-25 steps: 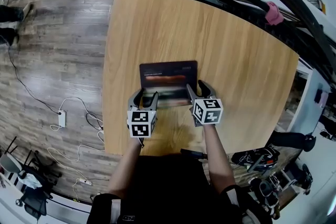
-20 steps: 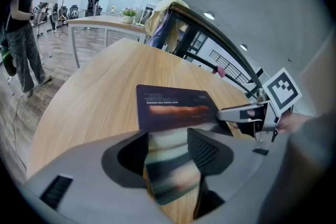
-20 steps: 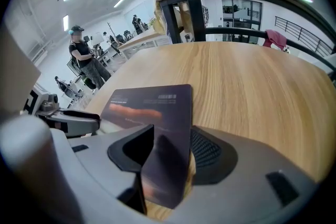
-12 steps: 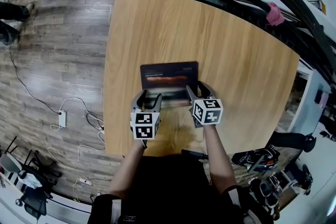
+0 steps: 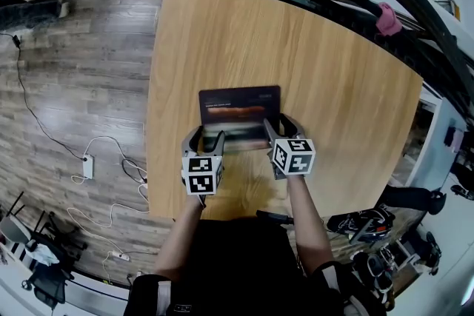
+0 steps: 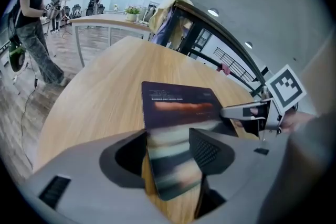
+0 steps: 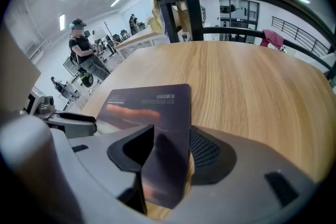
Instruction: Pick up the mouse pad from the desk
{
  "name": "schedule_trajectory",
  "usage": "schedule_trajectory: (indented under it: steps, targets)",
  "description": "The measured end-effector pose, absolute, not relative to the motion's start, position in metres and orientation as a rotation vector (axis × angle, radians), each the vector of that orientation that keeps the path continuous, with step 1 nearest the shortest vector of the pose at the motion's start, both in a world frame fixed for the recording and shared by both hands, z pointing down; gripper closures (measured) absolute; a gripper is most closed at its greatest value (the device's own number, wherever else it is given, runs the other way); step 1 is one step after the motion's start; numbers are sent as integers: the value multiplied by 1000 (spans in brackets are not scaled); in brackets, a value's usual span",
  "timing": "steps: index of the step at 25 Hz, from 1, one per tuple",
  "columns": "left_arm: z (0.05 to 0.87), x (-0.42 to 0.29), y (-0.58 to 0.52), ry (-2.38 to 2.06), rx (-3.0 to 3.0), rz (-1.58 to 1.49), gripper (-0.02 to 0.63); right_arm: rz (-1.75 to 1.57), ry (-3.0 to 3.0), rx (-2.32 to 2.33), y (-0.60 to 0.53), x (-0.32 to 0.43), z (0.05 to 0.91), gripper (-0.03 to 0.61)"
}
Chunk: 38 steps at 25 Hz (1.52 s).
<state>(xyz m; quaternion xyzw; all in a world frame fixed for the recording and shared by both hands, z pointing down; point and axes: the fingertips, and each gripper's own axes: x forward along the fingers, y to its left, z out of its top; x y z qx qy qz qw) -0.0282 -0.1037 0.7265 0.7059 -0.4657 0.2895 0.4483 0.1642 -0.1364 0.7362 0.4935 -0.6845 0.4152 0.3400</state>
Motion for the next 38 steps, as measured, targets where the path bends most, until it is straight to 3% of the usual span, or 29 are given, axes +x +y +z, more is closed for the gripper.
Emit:
schedule_trajectory:
  steps: [33, 38]
  targets:
    - [726, -12, -97, -1084, 1779, 702, 359, 1158, -1876, 1146, -113, 101, 733, 367]
    - [726, -15, -98, -1081, 1789, 695, 392, 1119, -1883, 1127, -111, 101, 735, 366]
